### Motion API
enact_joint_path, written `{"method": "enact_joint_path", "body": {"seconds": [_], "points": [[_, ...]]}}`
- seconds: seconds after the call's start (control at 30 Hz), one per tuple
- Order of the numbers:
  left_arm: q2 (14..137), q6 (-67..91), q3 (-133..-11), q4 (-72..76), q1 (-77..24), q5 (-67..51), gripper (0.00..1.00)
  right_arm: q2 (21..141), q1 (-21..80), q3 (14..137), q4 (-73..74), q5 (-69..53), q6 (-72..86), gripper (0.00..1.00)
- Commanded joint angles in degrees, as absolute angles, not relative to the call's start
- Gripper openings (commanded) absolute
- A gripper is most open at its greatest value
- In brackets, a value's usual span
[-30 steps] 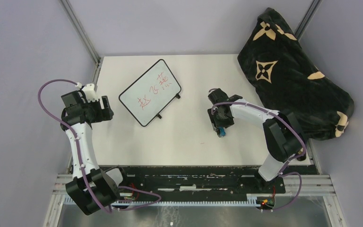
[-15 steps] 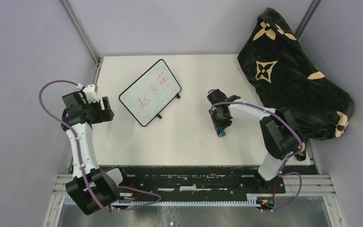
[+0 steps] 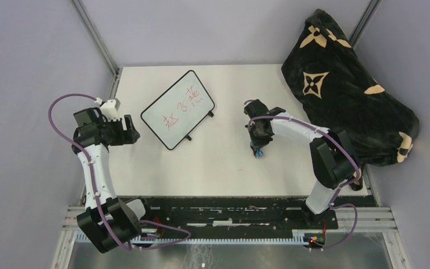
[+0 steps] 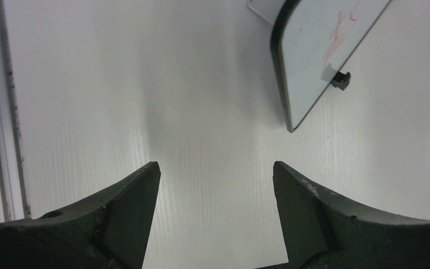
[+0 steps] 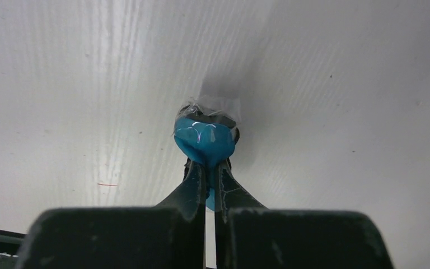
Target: Erase the whiteboard
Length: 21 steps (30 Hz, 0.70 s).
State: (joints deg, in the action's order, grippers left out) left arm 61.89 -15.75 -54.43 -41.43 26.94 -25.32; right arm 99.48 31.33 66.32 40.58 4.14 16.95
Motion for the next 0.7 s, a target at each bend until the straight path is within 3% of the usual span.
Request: {"method": "enact_joint_path", "body": {"seconds": [0.0, 0.4, 0.67], "points": [[62.73, -20.99, -59.03, -45.02, 27.19, -37.26, 0.80, 97.00, 31.18, 73.72, 42.01, 2.15, 15.86, 0.00], [65.10, -24.94, -64.58, -49.65, 27.17, -46.05, 0.75, 98.57, 31.13, 84.01, 42.78, -1.39, 13.24, 0.00], [74.41, -26.87, -66.65, -48.16, 27.22, -51.15, 0.70, 103.83, 31.08, 92.73, 38.00, -9.22, 12.82, 0.00]]}}
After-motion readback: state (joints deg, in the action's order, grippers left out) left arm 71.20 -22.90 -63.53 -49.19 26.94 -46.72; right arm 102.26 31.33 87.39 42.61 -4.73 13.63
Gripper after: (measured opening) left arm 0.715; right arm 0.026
